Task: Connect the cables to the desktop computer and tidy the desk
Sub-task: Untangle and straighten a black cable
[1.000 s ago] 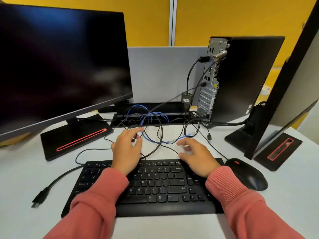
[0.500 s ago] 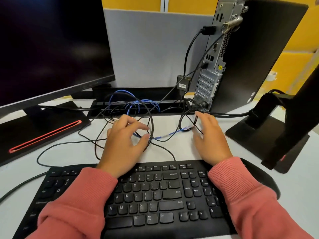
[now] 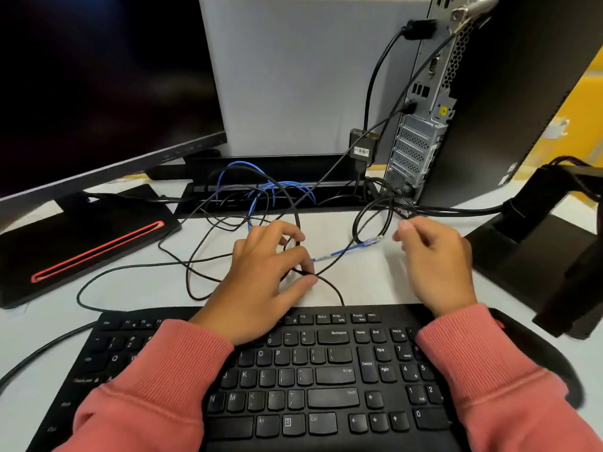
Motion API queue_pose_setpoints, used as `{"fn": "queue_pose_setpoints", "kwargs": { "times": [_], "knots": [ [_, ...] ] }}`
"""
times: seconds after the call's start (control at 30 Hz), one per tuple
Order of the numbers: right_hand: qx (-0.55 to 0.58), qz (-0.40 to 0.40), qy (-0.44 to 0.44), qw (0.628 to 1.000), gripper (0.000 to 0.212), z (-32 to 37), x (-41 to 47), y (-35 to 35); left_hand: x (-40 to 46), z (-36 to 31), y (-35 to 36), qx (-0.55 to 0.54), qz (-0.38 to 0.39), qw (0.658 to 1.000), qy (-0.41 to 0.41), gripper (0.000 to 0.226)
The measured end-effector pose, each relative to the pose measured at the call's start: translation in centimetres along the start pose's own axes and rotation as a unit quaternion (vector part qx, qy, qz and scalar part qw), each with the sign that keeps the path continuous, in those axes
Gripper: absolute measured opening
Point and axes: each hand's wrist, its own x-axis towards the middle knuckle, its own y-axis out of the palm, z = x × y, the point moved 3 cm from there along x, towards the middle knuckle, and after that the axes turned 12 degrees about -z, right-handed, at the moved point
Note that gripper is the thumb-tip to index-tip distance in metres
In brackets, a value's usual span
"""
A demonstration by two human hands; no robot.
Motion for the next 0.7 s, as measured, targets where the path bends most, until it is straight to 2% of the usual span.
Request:
{"fn": "queue_pose_setpoints", "kwargs": {
  "times": [0.1, 0.2, 0.33, 0.53, 0.63, 0.7],
  "knots": [
    [-0.014, -0.018, 0.091, 0.996, 0.027, -0.9, 0.6, -0.6, 0.2, -0.3, -0.2, -0.002, -0.004, 1.000, 0.013, 0.008],
    [-0.013, -0.018, 0.084, 0.996, 0.024, -0.5, 0.2, -0.5, 0.0, -0.5, -0.1, -0.005, -0.006, 1.000, 0.014, 0.016],
    [-0.010, -0.032, 0.019, 0.999, 0.022, -0.4, 0.1, 0.0, 0.3, -0.7, 0.0, 0.007, -0.043, 0.999, 0.009, 0.019],
    [-0.060, 0.002, -0.076, 0.995, 0.056, 0.9, -0.8, 0.4, 2.0, -1.3, 0.5, 0.003, -0.102, 0.995, 0.004, 0.016],
    [-0.051, 0.016, -0.193, 0.980, 0.066, 3.9, -2.0, 0.6, 2.8, -1.5, 0.7, 0.018, -0.132, 0.991, 0.012, 0.013],
    [-0.046, 0.058, -0.262, 0.962, 0.060, 5.6, -2.9, 1.6, 3.0, -1.6, 0.7, 0.021, -0.142, 0.989, 0.025, 0.014]
  ]
}}
